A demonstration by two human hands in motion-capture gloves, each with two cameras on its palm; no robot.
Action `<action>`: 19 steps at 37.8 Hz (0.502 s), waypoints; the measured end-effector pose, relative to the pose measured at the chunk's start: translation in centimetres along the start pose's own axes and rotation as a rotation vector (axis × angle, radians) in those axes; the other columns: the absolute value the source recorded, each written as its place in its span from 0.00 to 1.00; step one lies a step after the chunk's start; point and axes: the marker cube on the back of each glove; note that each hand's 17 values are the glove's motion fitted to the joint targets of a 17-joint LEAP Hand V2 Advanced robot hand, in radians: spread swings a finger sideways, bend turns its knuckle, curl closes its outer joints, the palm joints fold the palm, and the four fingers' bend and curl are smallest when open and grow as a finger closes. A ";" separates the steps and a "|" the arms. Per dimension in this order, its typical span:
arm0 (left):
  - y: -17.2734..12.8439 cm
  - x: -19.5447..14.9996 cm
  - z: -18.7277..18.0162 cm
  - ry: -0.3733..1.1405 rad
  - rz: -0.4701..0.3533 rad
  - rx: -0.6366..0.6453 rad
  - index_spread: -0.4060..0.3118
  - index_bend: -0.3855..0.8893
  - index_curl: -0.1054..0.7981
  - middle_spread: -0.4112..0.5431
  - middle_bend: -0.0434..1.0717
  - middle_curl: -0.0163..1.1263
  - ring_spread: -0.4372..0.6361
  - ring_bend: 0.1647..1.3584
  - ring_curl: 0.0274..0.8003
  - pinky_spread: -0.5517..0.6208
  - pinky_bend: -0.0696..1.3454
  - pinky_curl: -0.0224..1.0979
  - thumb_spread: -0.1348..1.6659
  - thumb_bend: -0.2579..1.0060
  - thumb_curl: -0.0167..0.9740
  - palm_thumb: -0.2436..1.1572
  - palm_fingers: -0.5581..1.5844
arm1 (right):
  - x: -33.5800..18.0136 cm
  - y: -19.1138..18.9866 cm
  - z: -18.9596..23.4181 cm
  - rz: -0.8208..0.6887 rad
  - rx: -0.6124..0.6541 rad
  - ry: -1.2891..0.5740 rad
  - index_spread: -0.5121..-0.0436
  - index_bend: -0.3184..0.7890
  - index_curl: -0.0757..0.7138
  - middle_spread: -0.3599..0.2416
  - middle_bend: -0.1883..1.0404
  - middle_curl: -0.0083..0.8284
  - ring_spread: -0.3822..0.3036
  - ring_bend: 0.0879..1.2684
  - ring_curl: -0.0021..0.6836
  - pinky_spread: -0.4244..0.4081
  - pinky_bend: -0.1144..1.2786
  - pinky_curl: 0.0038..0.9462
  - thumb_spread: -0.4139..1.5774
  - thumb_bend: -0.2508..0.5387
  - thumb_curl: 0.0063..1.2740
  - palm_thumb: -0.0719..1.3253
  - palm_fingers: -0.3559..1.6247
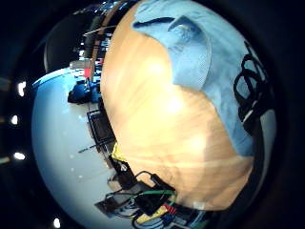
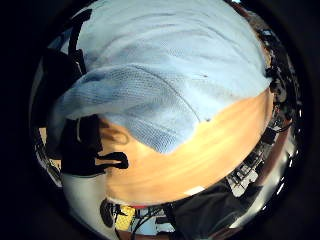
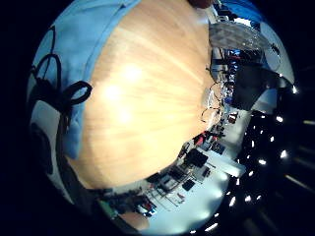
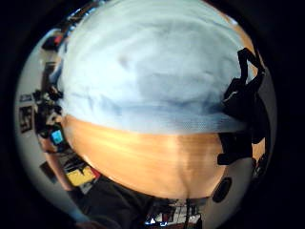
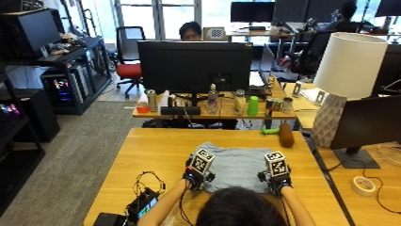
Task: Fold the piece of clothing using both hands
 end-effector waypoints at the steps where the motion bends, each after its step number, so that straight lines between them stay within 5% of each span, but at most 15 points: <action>1: 0.3 0.0 0.0 0.024 0.026 -0.019 0.23 0.45 0.53 0.17 0.26 0.38 0.12 0.27 0.41 0.12 0.48 0.37 0.66 0.28 0.45 0.69 0.81 | 0.1 0.2 -0.1 -0.002 -0.017 0.003 0.52 0.44 0.44 0.33 0.35 0.54 0.22 0.49 0.62 0.08 0.55 0.41 0.66 0.41 0.30 0.85 0.85; 4: 1.5 0.0 -0.2 0.089 0.083 -0.081 0.22 0.44 0.54 0.15 0.29 0.40 0.11 0.27 0.42 0.12 0.44 0.36 0.64 0.27 0.47 0.71 0.81 | 0.4 1.0 -0.3 0.013 -0.072 0.022 0.53 0.45 0.47 0.32 0.37 0.55 0.22 0.49 0.63 0.06 0.54 0.40 0.66 0.39 0.30 0.85 0.86; 11: 5.5 -1.1 -2.8 0.077 -0.049 -0.286 0.20 0.44 0.56 0.13 0.32 0.42 0.10 0.26 0.44 0.14 0.35 0.34 0.59 0.24 0.52 0.74 0.81 | 0.0 2.9 -1.1 -0.098 -0.267 0.019 0.55 0.46 0.53 0.31 0.42 0.58 0.20 0.47 0.63 0.05 0.53 0.40 0.64 0.34 0.30 0.86 0.87; 19: 0.9 -3.7 -5.5 0.078 0.092 -0.201 0.19 0.44 0.58 0.12 0.33 0.44 0.09 0.24 0.46 0.16 0.30 0.34 0.53 0.21 0.58 0.78 0.80 | 2.6 -0.8 -6.1 -0.131 -0.221 0.021 0.56 0.46 0.57 0.32 0.44 0.59 0.20 0.47 0.64 0.05 0.53 0.41 0.64 0.31 0.30 0.88 0.87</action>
